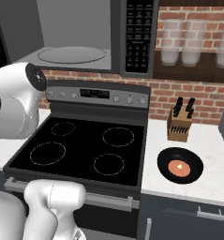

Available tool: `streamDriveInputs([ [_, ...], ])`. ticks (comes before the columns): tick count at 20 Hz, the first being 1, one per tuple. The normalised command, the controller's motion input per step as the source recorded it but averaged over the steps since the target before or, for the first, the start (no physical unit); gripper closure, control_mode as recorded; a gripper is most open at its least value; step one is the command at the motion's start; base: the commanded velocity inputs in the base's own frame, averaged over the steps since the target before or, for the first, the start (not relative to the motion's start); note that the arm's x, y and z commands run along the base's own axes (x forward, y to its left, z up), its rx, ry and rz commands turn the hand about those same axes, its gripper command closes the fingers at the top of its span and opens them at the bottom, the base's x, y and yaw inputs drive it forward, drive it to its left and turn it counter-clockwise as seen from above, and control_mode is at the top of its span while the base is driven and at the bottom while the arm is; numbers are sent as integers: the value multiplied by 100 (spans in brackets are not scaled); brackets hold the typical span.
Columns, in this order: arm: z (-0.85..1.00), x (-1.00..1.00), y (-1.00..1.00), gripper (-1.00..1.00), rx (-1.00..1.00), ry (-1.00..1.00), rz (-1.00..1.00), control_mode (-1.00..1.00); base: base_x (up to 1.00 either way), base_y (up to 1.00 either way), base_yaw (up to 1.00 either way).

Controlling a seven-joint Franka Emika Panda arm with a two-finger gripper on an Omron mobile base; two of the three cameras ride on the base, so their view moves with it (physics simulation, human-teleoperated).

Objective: Open the microwave, place the bowl with waffle inside the microwave, then close the microwave door and turn it on.

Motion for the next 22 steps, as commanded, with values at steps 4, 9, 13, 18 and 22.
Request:
streamDriveInputs([
  [4,0,0,36,-100,0,0,0,-100,0,0,0],
  [9,0,0,31,-100,0,0,0,-100,0,0,0],
  [13,0,0,24,-100,0,4,-3,-100,0,0,0],
  [18,0,0,-33,-100,0,31,-22,-100,0,0,0],
  [22,-9,16,-99,-100,-1,46,-45,-100,0,0,0],
])
